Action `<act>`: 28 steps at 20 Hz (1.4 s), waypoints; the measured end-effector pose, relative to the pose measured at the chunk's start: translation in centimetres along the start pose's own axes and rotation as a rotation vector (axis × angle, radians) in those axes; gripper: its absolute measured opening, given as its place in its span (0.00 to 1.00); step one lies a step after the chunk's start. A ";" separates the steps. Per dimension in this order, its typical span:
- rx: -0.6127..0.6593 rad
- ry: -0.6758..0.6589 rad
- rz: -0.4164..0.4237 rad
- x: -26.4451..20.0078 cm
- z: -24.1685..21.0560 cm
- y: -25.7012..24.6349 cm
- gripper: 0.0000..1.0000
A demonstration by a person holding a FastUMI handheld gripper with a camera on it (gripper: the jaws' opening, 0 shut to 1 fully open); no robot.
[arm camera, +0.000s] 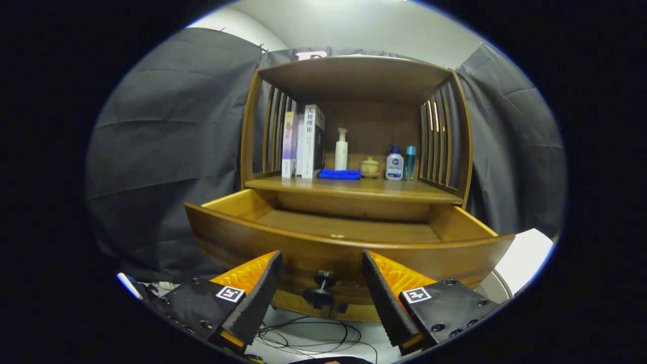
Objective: Pull open the drawer, take out the items inside it, and place them on the countertop above the cabinet.
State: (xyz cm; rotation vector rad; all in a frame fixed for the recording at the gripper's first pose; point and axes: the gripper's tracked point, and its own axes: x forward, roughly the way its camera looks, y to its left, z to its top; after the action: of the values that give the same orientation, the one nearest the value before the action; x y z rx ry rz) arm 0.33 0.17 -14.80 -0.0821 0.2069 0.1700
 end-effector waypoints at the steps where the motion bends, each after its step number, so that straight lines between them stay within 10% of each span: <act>1: -0.006 -0.015 0.004 0.2 1.0 -0.2 0.97; 12: 0.008 0.083 0.065 6.2 7.9 -1.5 0.98; 28: 0.164 0.586 0.110 13.5 0.4 -1.7 0.96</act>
State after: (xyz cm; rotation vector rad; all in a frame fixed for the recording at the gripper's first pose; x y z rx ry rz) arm 13.77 0.73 -17.13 0.0453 0.8094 0.2351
